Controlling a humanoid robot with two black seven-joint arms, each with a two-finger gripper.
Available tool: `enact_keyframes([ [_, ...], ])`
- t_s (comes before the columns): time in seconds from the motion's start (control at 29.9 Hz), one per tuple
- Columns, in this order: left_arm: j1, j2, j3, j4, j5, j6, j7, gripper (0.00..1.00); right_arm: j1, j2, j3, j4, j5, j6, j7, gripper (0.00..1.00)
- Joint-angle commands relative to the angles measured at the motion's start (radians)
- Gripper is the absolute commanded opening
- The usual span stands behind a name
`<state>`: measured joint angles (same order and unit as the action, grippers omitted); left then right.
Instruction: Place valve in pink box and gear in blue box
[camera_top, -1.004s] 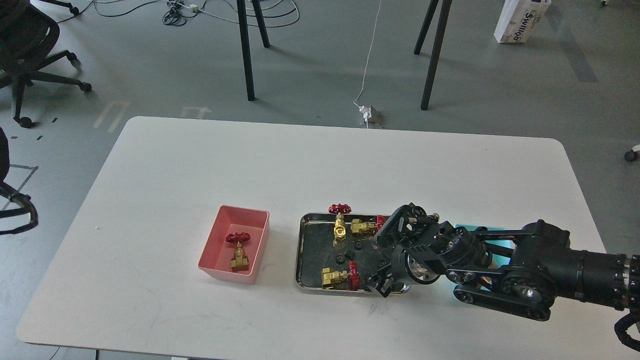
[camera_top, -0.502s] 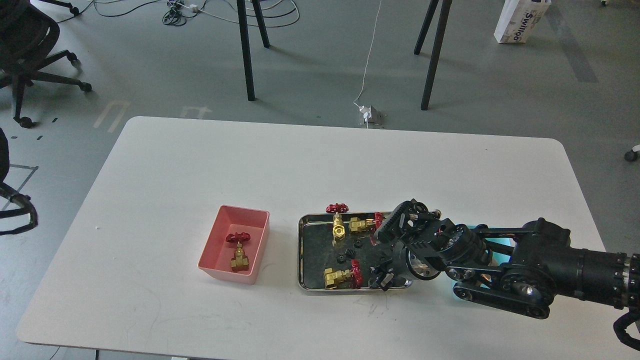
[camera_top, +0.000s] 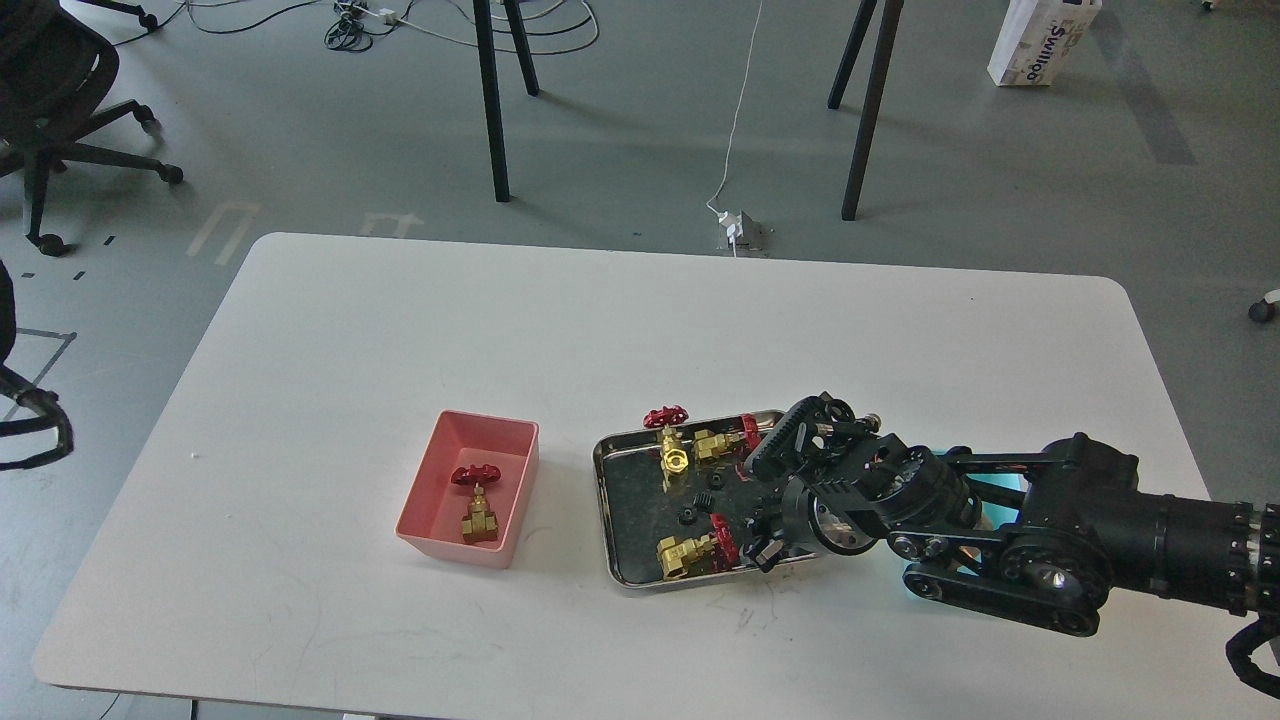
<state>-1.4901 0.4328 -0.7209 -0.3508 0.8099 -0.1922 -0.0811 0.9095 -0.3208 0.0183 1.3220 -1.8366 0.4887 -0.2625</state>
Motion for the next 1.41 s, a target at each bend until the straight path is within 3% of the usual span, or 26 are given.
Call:
enact_keyframes([
  [0.0,0.002,0.007,0.000,0.000,-0.002,0.000,0.000,0.99,0.011,-0.068,0.081,0.068,0.013,0.000,-0.004,0.12],
  [0.13,0.002,0.007,0.000,0.001,-0.002,0.000,0.000,0.99,0.017,-0.237,0.150,0.190,0.059,0.000,-0.004,0.12],
  [0.33,0.001,0.007,0.000,0.001,-0.002,0.000,0.000,0.99,-0.035,-0.587,0.155,0.377,0.141,0.000,-0.003,0.12],
  [0.47,-0.002,0.007,-0.002,0.000,-0.002,-0.001,0.000,0.99,-0.109,-0.692,0.158,0.411,0.163,0.000,0.000,0.12],
  [0.67,-0.006,0.010,-0.002,0.000,-0.002,-0.003,0.000,0.99,-0.149,-0.687,0.160,0.401,0.161,0.000,-0.001,0.17],
  [0.7,-0.006,0.012,-0.002,0.000,-0.002,-0.003,0.000,0.99,-0.158,-0.676,0.161,0.395,0.161,0.000,-0.001,0.23],
  [0.87,-0.003,0.012,0.000,0.000,-0.002,-0.004,0.000,0.99,-0.175,-0.633,0.164,0.358,0.166,0.000,0.002,0.74],
  [1.07,0.001,0.006,0.000,0.000,0.002,-0.001,0.001,0.99,-0.179,-0.610,0.205,0.364,0.233,0.000,-0.004,0.82],
  [1.24,-0.001,-0.015,0.064,-0.007,0.005,0.000,0.001,0.99,-0.137,-0.606,0.427,0.369,0.423,0.000,-0.030,0.88],
  [1.3,-0.004,-0.057,0.124,-0.007,0.003,0.004,0.000,0.99,-0.104,-0.590,0.549,0.312,0.561,0.000,-0.047,0.89],
  [1.37,-0.001,-0.110,0.150,-0.007,0.000,0.019,0.001,0.99,-0.078,-0.554,0.645,0.153,0.683,0.000,-0.050,0.89],
])
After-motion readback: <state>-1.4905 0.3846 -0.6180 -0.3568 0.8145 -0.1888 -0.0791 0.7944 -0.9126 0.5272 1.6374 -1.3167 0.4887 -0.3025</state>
